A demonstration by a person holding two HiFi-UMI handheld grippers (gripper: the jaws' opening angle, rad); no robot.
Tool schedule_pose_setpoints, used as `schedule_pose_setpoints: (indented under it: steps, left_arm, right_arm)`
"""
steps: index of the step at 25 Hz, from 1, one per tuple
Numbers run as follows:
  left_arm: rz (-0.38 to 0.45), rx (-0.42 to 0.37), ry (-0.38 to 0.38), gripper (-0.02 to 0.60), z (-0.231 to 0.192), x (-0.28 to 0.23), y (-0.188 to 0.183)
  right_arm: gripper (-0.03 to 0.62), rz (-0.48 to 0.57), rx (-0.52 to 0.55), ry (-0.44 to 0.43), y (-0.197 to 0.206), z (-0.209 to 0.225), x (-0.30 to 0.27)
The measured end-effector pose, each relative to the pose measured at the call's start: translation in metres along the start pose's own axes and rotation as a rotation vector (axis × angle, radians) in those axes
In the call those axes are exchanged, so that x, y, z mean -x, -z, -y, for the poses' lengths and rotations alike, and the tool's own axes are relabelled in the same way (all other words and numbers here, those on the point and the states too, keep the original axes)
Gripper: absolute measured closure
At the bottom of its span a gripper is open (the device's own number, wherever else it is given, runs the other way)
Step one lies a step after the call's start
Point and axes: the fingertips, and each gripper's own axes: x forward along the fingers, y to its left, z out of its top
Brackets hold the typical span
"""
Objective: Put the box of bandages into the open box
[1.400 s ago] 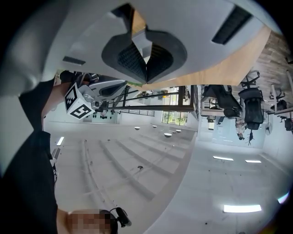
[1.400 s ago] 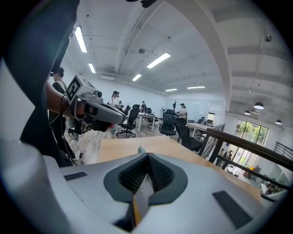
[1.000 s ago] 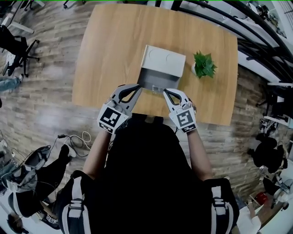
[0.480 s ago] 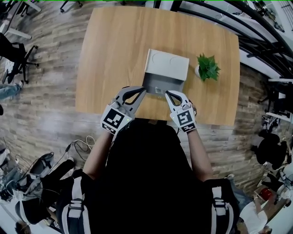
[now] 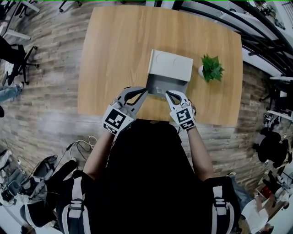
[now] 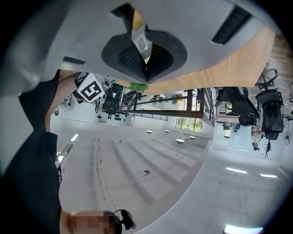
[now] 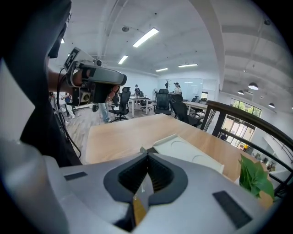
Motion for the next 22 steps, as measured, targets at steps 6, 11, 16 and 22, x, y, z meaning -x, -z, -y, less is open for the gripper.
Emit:
schedule_pose_setpoints:
  steps: [6, 11, 16, 22]
  left_arm:
    - [-0.017, 0.006, 0.011, 0.558, -0.009, 0.000, 0.007]
    - [-0.027, 0.001, 0.033, 0.558, -0.008, -0.006, 0.009]
    - [-0.034, -0.011, 0.049, 0.558, -0.007, -0.010, 0.010]
    - [-0.039, -0.006, 0.059, 0.558, -0.008, -0.012, 0.011]
  right_arm:
    - [0.569, -0.021, 0.025, -0.017, 0.003, -0.003, -0.018]
    - [0.569, -0.058, -0.005, -0.020, 0.018, -0.003, -0.031]
    - [0.569, -0.087, -0.017, -0.026, 0.030, -0.005, -0.038]
    - [0.569, -0.117, -0.037, -0.003, 0.042, 0.002, -0.045]
